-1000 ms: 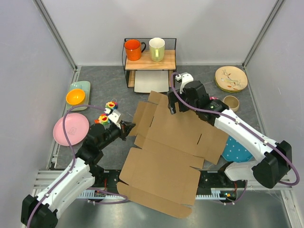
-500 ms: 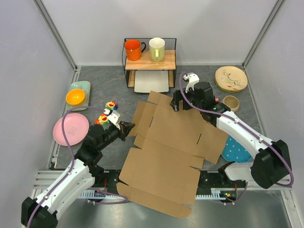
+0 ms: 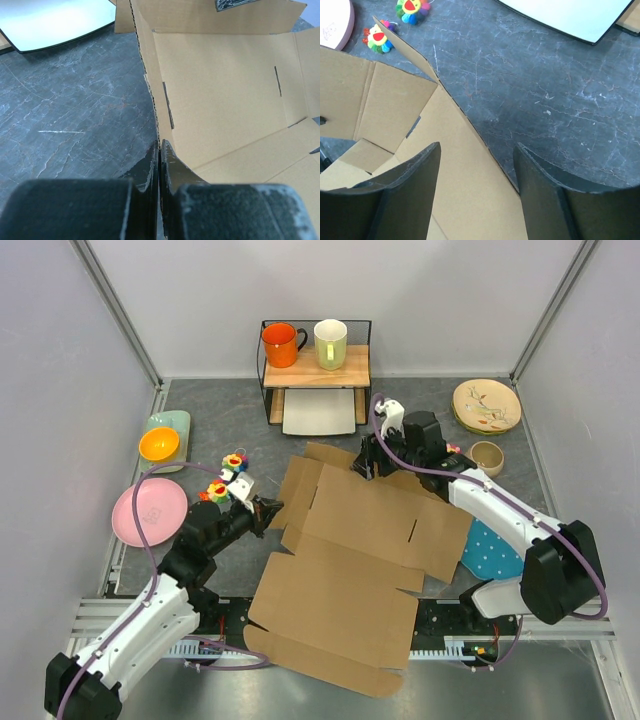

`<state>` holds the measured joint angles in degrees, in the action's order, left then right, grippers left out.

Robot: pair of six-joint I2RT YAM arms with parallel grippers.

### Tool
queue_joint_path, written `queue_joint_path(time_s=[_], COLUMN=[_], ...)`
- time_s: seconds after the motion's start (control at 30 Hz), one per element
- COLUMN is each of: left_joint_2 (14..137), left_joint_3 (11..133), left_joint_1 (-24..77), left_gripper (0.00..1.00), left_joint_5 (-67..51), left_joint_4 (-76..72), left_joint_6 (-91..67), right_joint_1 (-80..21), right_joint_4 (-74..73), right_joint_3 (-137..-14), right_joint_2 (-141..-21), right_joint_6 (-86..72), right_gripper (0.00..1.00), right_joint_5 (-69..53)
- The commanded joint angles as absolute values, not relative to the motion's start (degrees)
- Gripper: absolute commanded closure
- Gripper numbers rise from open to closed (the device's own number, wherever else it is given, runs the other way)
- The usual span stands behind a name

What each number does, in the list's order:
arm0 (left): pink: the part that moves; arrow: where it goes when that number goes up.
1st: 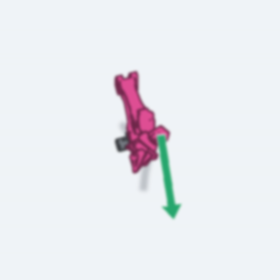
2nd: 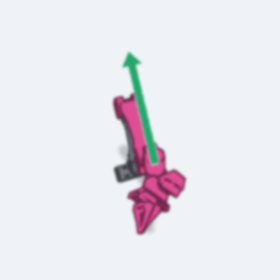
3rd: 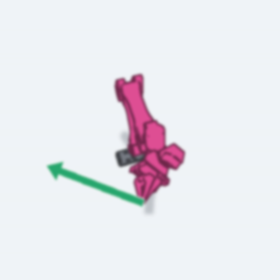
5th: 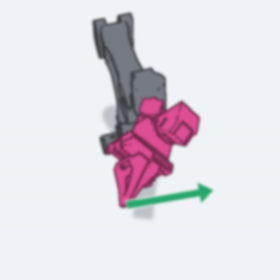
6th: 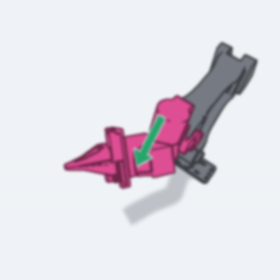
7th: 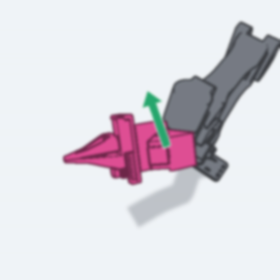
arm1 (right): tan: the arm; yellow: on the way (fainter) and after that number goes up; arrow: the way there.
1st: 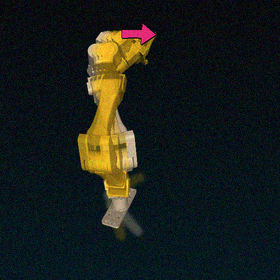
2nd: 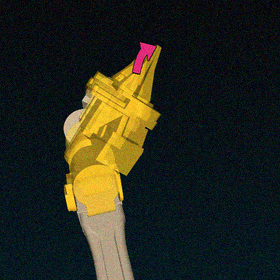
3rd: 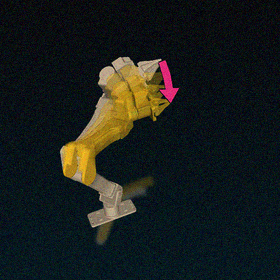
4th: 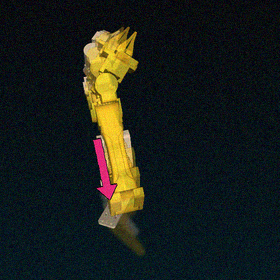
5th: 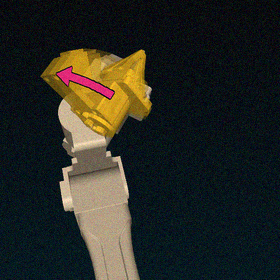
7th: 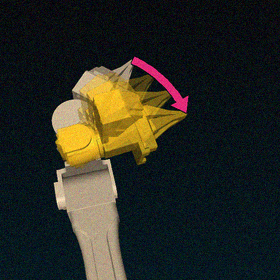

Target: Fold the paper box

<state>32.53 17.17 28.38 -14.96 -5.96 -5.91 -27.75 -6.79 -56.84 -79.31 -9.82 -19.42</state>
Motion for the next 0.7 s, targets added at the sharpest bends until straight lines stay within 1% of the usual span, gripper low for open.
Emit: queue_joint_path(time_s=[0.0,0.13,0.2,0.27,0.3,0.37,0.4,0.47,0.5,0.57,0.6,0.67], left_joint_2=[32.4,34.2,34.7,35.9,36.2,37.6,38.1,39.2,39.5,40.2,40.9,42.0], left_joint_3=[17.8,18.0,18.1,18.4,18.4,18.7,18.9,19.3,19.4,20.0,20.2,21.0], left_joint_1=[28.6,28.6,28.6,28.6,28.6,28.6,28.6,28.6,28.6,28.6,28.6,28.6], left_gripper=[0.98,0.98,0.93,0.89,0.86,0.85,0.82,0.79,0.73,0.59,0.48,0.43], left_joint_5=[-13.5,-12.0,-11.3,-10.9,-10.8,-11.0,-11.3,-11.4,-11.3,-11.0,-10.9,-10.2], left_joint_4=[-10.2,-9.9,-9.6,-9.2,-9.2,-9.2,-9.2,-9.2,-9.2,-9.2,-9.1,-9.1], left_joint_6=[-4.0,-4.8,-5.0,-5.2,-5.3,-5.7,-5.8,-6.2,-6.3,-6.2,-6.1,-5.7], right_joint_1=[-27.9,-28.4,-29.2,-30.2,-30.7,-31.5,-32.1,-32.8,-32.9,-33.3,-33.4,-33.7], right_joint_4=[-8.6,-9.8,-10.8,-11.2,-11.6,-11.9,-12.0,-12.2,-12.4,-12.4,-12.5,-12.7], right_joint_3=[-58.2,-57.5,-57.0,-56.1,-55.9,-55.4,-55.2,-54.8,-54.7,-54.3,-54.2,-54.1], right_joint_2=[-79.2,-78.4,-77.5,-76.8,-76.6,-76.2,-76.2,-75.8,-75.6,-74.8,-74.5,-74.0], right_joint_6=[-7.9,-7.3,-6.8,-5.8,-5.5,-5.1,-4.8,-4.7,-4.6,-4.4,-4.3,-4.3], right_gripper=[0.40,0.52,0.58,0.62,0.66,0.70,0.74,0.79,0.84,0.88,0.92,0.95], right_joint_5=[-22.6,-19.2,-16.8,-14.0,-13.1,-11.7,-11.0,-9.6,-8.8,-8.1,-8.0,-8.0])
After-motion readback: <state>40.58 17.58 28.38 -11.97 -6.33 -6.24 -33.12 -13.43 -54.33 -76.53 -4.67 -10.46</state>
